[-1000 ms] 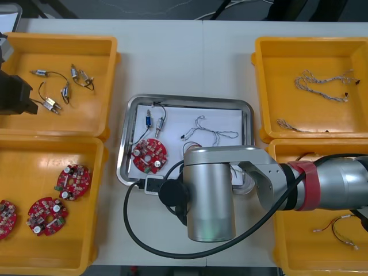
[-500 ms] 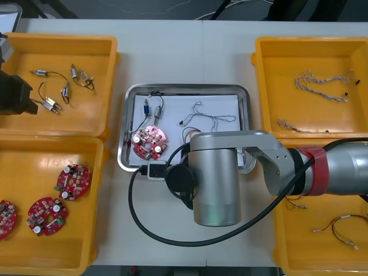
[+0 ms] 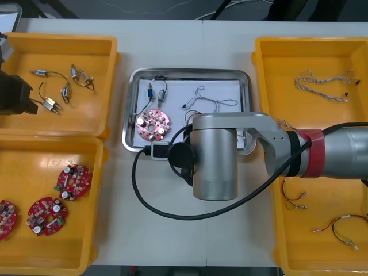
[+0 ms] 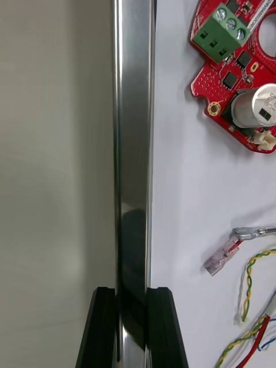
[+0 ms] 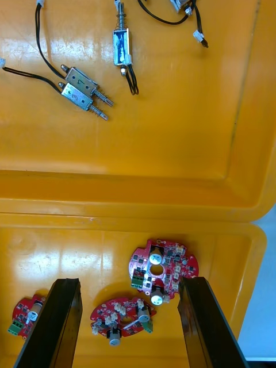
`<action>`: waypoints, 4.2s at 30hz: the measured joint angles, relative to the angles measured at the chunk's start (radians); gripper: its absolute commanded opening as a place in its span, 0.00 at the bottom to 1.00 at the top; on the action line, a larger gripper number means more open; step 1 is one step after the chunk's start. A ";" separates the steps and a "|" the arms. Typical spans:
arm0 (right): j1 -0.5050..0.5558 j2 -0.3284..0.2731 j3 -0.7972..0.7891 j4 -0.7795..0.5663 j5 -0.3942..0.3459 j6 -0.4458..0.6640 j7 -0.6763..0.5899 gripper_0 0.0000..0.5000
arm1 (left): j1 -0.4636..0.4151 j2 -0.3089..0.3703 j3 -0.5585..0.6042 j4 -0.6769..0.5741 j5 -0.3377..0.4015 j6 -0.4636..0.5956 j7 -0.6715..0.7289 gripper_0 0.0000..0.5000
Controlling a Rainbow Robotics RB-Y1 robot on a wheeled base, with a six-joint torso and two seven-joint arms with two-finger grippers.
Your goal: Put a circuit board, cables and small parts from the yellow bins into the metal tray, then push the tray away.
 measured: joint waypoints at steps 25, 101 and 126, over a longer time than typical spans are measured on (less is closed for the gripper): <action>-0.073 0.000 0.000 0.163 0.002 -0.144 0.083 0.00 | 0.000 0.000 0.000 0.000 0.000 0.000 0.000 1.00; -0.140 0.004 0.000 0.525 0.010 -0.582 0.175 1.00 | 0.000 0.000 0.000 0.000 0.000 0.000 0.000 1.00; -0.144 0.004 -0.038 0.346 -0.058 -0.268 0.209 1.00 | 0.000 0.000 0.000 0.000 0.000 0.000 0.000 1.00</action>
